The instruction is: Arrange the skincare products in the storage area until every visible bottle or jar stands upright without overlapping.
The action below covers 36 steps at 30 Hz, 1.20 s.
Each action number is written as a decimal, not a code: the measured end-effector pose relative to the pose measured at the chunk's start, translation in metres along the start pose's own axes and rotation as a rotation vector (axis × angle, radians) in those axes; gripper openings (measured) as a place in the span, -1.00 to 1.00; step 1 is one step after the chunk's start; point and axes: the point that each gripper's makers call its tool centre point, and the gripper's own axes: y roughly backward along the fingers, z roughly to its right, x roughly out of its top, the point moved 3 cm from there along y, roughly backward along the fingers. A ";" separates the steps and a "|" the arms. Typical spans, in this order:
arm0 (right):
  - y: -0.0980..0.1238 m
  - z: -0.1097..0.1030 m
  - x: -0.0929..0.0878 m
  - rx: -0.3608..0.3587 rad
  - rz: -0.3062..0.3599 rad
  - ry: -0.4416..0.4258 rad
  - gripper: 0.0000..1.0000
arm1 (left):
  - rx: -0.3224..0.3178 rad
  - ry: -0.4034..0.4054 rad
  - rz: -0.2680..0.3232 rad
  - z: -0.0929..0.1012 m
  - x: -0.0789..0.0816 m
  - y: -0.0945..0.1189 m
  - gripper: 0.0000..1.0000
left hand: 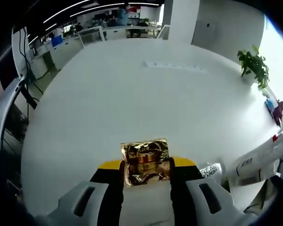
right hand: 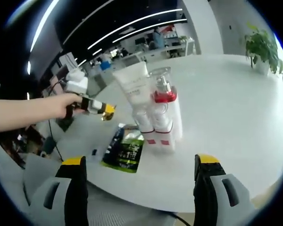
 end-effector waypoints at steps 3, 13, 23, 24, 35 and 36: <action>0.000 0.000 0.000 0.002 0.002 0.007 0.87 | 0.001 -0.001 -0.005 0.000 -0.007 0.001 -0.25; 0.000 0.000 -0.001 0.000 0.006 0.024 0.85 | -0.004 0.005 -0.036 0.005 -0.036 0.007 -0.25; 0.001 -0.001 0.000 -0.002 0.013 0.041 0.85 | -0.010 0.000 -0.050 0.011 -0.051 0.011 -0.25; 0.001 -0.002 0.000 0.000 0.013 0.041 0.85 | -0.009 -0.003 -0.054 0.012 -0.052 0.011 -0.25; 0.001 -0.002 0.000 -0.002 0.010 0.043 0.85 | -0.006 0.011 -0.085 0.014 -0.066 0.007 -0.24; 0.001 -0.002 0.000 -0.002 0.011 0.042 0.85 | -0.006 0.014 -0.084 0.014 -0.066 0.007 -0.24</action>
